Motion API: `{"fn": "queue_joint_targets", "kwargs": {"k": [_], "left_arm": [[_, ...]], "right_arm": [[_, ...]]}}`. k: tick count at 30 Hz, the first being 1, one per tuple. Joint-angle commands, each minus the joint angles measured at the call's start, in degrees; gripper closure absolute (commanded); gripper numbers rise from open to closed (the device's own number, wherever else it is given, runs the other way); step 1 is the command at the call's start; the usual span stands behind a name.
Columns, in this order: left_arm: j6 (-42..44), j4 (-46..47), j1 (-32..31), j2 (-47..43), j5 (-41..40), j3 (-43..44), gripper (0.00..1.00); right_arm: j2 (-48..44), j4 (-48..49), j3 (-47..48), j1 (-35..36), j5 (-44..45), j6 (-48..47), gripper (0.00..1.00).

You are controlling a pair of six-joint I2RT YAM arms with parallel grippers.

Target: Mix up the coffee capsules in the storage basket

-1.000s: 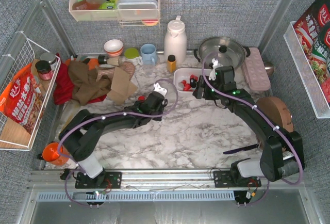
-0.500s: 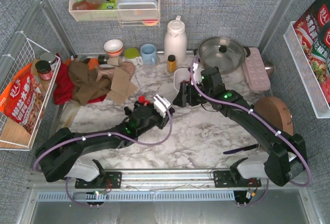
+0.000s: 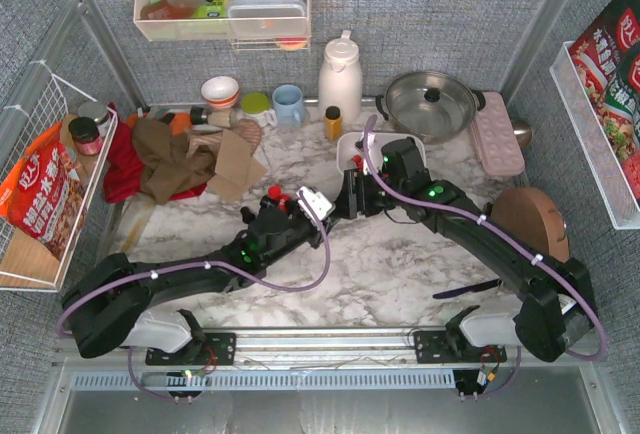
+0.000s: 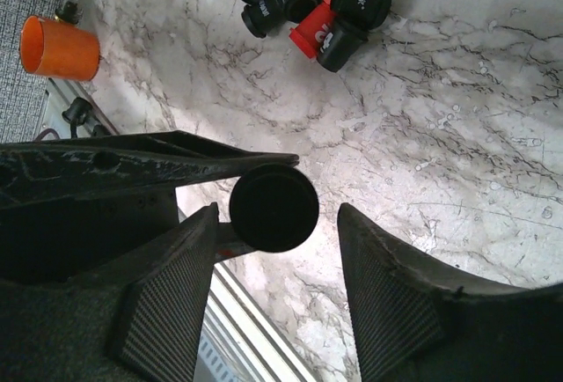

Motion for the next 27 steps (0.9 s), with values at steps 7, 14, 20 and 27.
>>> {"fn": "queue_joint_targets", "kwargs": {"k": [7,14,20,27], "left_arm": [[0.7,3.7,-0.9,-1.3,2.1,0.0,0.65],[0.5,3.5,-1.0,-2.3,0.2,-1.0,0.54],[-2.1,2.1,-1.0,-2.9,-6.3,-2.6,0.27],[-8.6,-2.0,-0.9,-5.2,-18.4,-5.8,0.18]], "right_arm": [[0.1,1.6,-0.2,0.2,-0.6,1.5,0.57],[-0.2,2.3,-0.5,0.2,1.2,1.9,0.69],[-0.7,1.9,-0.3,0.1,9.1,0.0,0.72],[0.8,1.1,1.3,-1.8,31.5,-8.3,0.72]]}}
